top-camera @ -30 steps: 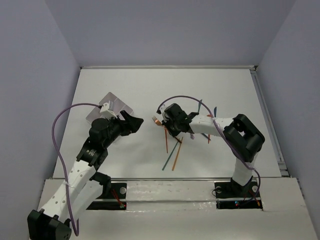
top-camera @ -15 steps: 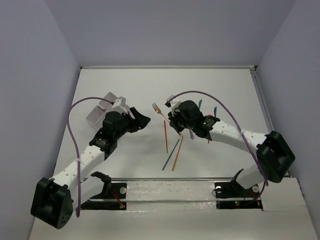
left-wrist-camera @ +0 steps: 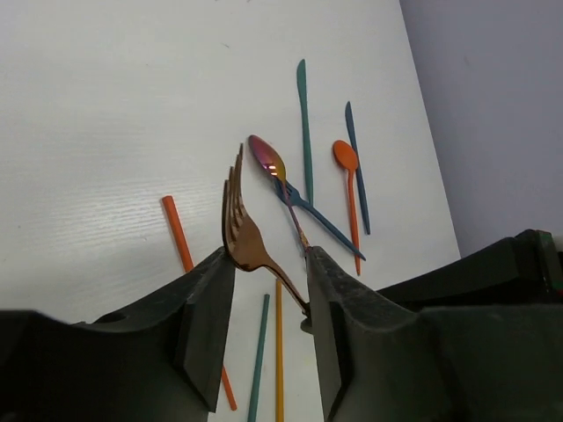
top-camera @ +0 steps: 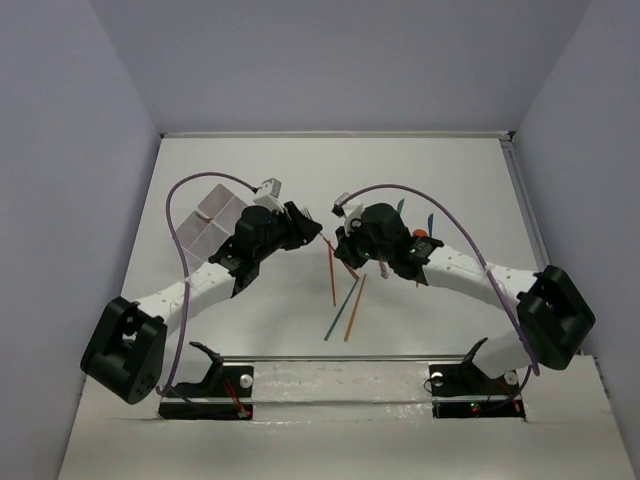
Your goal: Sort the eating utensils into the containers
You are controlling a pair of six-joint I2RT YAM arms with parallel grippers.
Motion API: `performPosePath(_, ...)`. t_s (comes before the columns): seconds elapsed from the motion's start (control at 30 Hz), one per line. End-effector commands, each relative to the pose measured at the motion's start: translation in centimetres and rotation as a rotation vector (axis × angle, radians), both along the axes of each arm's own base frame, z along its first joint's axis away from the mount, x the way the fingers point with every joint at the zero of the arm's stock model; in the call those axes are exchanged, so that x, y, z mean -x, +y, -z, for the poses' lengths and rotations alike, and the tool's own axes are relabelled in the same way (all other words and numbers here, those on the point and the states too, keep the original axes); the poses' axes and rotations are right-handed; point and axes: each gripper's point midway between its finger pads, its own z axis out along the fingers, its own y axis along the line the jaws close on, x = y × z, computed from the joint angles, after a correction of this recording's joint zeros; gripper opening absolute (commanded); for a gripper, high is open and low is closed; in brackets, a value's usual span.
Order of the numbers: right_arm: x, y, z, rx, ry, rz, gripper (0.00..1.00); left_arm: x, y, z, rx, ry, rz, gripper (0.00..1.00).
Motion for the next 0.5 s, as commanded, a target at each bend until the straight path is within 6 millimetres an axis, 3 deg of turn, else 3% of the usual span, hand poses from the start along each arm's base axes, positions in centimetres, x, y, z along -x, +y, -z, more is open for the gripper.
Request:
performPosePath(0.0, -0.1, 0.9, -3.3, -0.106, -0.069, -0.023, 0.07, -2.5, -0.5, -3.9, 0.031, -0.128, -0.060, 0.44)
performPosePath(0.07, 0.1, 1.0, -3.4, -0.112, -0.066, -0.032, 0.07, -2.8, -0.4, -3.9, 0.020, -0.129, -0.074, 0.38)
performPosePath(0.1, 0.1, 1.0, -3.4, -0.112, -0.064, -0.031, 0.07, -2.9, -0.3, -4.0, 0.016, -0.133, -0.081, 0.26)
performPosePath(0.2, 0.1, 1.0, -3.5, -0.116, -0.066, -0.031, 0.07, -3.3, 0.4, -4.7, 0.010, -0.158, -0.121, 0.10)
performPosePath(0.4, 0.5, 1.2, -4.1, -0.141, -0.070, -0.047, 0.07, -4.3, 1.7, -6.0, -0.037, -0.198, -0.194, 0.06)
performPosePath(0.47, 0.5, 1.2, -4.1, -0.148, -0.071, -0.049, 0.20, -4.4, 2.2, -6.3, -0.055, -0.201, -0.211, 0.06)
